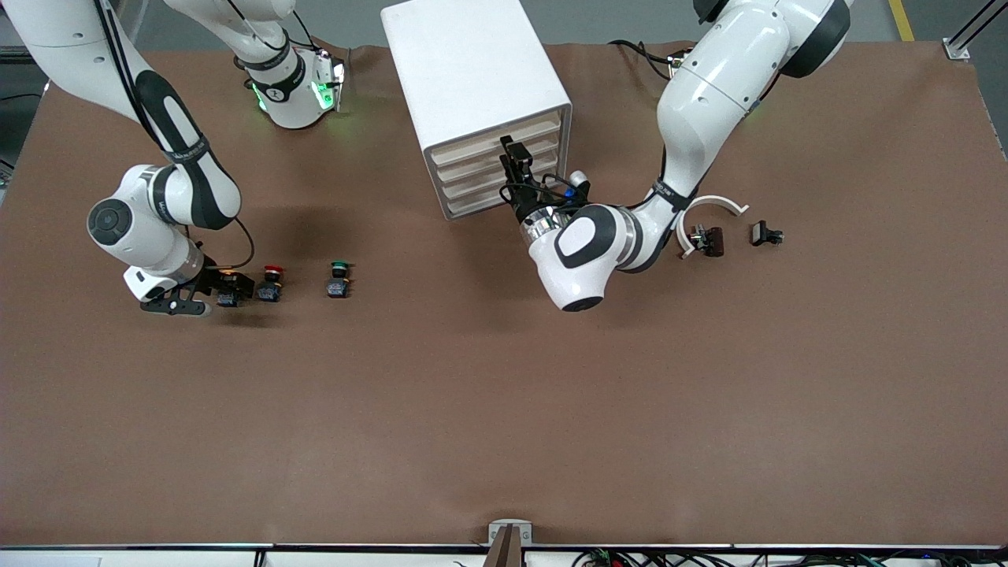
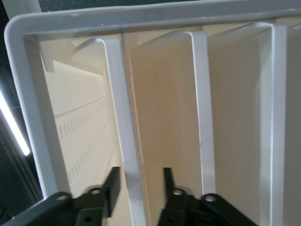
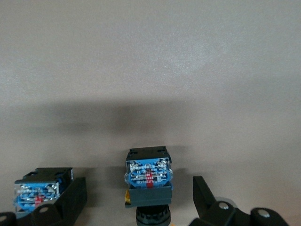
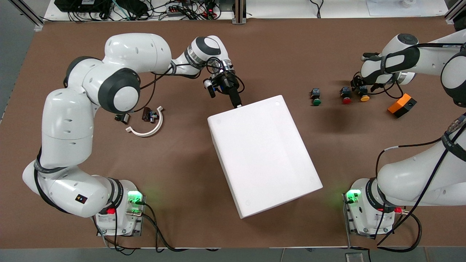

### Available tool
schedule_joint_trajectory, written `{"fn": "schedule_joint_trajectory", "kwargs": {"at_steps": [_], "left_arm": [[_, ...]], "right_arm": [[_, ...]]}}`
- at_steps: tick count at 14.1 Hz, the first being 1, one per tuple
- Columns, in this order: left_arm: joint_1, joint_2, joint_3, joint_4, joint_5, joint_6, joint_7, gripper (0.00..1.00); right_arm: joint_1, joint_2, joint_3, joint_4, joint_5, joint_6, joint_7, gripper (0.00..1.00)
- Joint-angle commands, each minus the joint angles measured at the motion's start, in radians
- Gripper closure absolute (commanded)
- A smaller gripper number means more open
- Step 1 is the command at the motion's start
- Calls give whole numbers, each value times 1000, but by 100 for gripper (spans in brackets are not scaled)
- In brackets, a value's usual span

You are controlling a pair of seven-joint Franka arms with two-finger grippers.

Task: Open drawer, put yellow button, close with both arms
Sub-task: 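Pull the drawer open with the left gripper while the right gripper lifts button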

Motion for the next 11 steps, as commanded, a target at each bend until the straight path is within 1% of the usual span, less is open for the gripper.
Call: {"fn": "schedule_joint_trajectory", "kwargs": {"at_steps": [1, 3, 4, 5, 6, 7, 8, 11], "left_arm": [[-2, 7, 3, 6, -24, -14, -58, 83], [8, 5, 6, 9, -22, -14, -67, 92], [12, 5, 14, 10, -19, -14, -67, 94], [23, 5, 14, 12, -18, -14, -66, 94], [29, 7, 14, 12, -16, -14, -64, 94], [40, 8, 17, 13, -16, -13, -65, 94], [54, 10, 17, 15, -18, -13, -62, 94], [103, 27, 17, 52, -19, -8, -49, 94]], "right_arm": [[2, 8, -4, 0, -8, 10, -6, 0], [1, 10, -4, 1, -12, 10, -9, 0], [1, 10, -4, 1, -17, 9, -11, 3], [1, 10, -4, 1, -19, 7, -12, 22], [1, 10, -4, 1, -19, 3, -27, 50], [-2, 10, -4, 1, -19, 1, -56, 89], [-4, 10, -4, 1, -19, 1, -57, 100], [-4, 7, -4, 4, -14, -2, -43, 100]]}}
